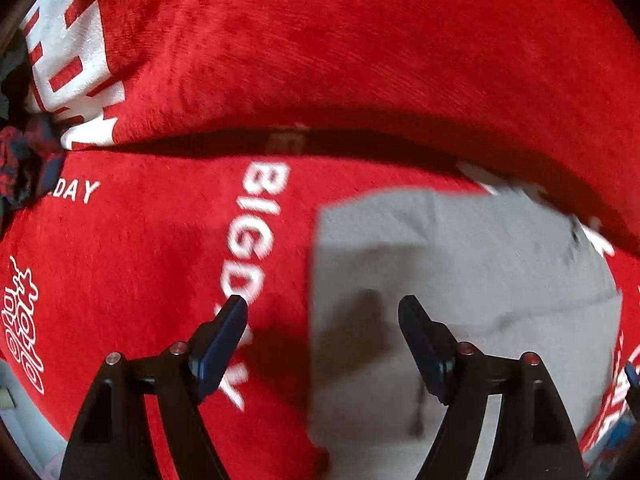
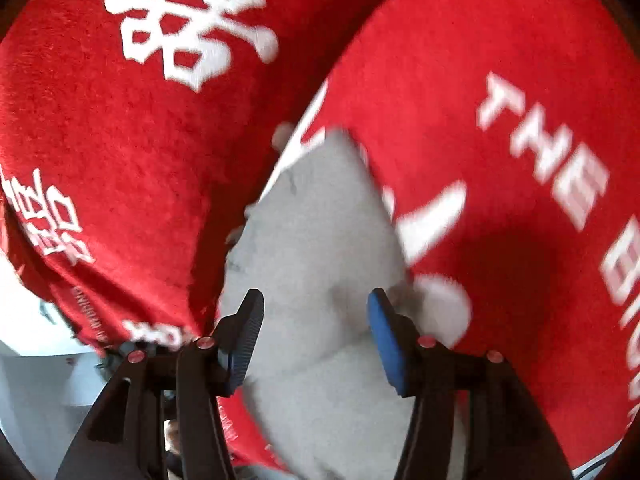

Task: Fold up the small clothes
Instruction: 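Grasp the sweater edge again with the right gripper and fold inward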

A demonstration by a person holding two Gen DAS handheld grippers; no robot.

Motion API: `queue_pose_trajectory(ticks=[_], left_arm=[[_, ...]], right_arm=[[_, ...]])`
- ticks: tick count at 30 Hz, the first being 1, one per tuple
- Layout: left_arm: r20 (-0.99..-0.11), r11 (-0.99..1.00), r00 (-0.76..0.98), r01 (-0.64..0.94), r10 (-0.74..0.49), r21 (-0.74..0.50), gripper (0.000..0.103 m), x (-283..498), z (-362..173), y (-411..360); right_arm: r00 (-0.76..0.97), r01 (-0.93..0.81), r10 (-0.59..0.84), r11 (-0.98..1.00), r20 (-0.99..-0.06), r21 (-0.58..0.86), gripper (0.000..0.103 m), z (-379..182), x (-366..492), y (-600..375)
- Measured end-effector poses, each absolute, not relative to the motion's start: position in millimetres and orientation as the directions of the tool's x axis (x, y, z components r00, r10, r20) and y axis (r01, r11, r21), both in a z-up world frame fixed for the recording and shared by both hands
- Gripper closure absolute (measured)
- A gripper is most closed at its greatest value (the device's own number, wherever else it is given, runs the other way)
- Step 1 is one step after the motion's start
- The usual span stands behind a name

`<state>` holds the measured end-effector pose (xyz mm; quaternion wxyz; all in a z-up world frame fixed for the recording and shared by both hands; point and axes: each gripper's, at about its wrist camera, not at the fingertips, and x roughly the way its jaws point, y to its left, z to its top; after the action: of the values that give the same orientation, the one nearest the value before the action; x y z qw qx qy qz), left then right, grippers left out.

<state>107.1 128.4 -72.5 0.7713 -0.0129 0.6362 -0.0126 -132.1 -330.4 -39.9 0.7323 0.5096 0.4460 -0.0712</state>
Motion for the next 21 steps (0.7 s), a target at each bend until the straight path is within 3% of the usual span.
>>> queue_pose_trajectory(ticks=[8, 10, 11, 12, 13, 14, 15, 18, 21], left_arm=[[-0.990, 0.996, 0.111, -0.032, -0.083, -0.087, 0.025, 148, -116, 132], [-0.989, 0.995, 0.124, -0.032, -0.085, -0.089, 0.031, 150, -116, 130], [-0.988, 0.995, 0.130, -0.028, -0.089, -0.093, 0.040, 150, -115, 128], [-0.987, 0.996, 0.138, -0.021, -0.088, -0.092, 0.054, 149, -113, 125], [-0.986, 0.996, 0.148, -0.007, -0.082, -0.084, 0.064, 148, -110, 121], [-0.984, 0.998, 0.165, 0.024, -0.063, -0.060, 0.085, 147, -106, 115], [-0.984, 0.999, 0.178, 0.039, -0.029, -0.022, 0.091, 147, -103, 110], [-0.966, 0.993, 0.243, 0.057, 0.087, 0.104, 0.091, 145, -96, 104], [-0.968, 0.993, 0.221, -0.015, 0.119, 0.119, 0.091, 152, -105, 124]], right_arm=[[0.446, 0.611, 0.226, 0.630, -0.866, 0.479, 0.044, -70, -66, -351], [0.431, 0.619, 0.218, 0.635, -0.876, 0.463, 0.044, -74, -58, -354], [0.430, 0.619, 0.217, 0.636, -0.876, 0.461, 0.045, -75, -55, -354], [0.427, 0.617, 0.213, 0.642, -0.879, 0.455, 0.048, -75, -51, -354], [0.413, 0.613, 0.213, 0.654, -0.885, 0.443, 0.063, -75, -47, -353], [0.394, 0.606, 0.221, 0.668, -0.892, 0.433, 0.079, -75, -42, -351], [0.371, 0.595, 0.227, 0.686, -0.901, 0.418, 0.095, -75, -38, -347], [0.363, 0.519, 0.169, 0.780, -0.916, 0.349, 0.096, -57, -28, -331], [0.374, 0.524, 0.136, 0.785, -0.917, 0.330, 0.096, -51, -30, -334]])
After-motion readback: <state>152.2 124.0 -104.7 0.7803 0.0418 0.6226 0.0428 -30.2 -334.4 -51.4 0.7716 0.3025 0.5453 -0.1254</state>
